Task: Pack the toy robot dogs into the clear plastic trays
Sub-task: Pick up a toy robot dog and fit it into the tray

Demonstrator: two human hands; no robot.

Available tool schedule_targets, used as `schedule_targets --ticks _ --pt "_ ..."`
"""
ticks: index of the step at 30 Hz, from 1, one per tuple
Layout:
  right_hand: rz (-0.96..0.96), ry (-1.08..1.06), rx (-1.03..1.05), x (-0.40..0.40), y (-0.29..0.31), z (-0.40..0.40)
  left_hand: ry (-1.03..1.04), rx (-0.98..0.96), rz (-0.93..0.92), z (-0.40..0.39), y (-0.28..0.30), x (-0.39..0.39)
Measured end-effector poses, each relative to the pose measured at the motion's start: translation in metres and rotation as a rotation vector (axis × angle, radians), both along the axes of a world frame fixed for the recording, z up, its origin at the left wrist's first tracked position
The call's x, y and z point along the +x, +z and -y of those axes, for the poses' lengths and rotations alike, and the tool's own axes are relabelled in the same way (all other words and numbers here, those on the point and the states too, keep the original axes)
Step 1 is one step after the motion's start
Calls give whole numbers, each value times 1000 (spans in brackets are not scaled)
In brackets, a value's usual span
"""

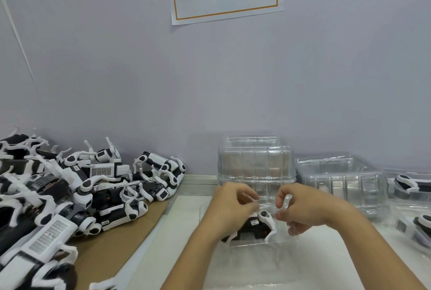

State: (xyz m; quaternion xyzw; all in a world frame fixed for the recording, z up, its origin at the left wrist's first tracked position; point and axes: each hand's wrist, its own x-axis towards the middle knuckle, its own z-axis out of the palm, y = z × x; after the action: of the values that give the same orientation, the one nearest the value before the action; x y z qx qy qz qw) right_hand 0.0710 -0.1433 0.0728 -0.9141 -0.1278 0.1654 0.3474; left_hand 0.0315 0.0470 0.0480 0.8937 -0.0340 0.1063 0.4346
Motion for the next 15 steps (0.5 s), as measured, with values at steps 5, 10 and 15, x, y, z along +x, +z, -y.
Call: schedule_targets --ticks 5,10,15 --pt "4 1 -11 -2 2 0 248 -145 118 -32 2 2" --pt "-9 -12 9 -5 5 -1 244 -392 -170 -50 -19 2" --pt "-13 -8 -3 -7 7 0 178 -574 -239 -48 -27 3"
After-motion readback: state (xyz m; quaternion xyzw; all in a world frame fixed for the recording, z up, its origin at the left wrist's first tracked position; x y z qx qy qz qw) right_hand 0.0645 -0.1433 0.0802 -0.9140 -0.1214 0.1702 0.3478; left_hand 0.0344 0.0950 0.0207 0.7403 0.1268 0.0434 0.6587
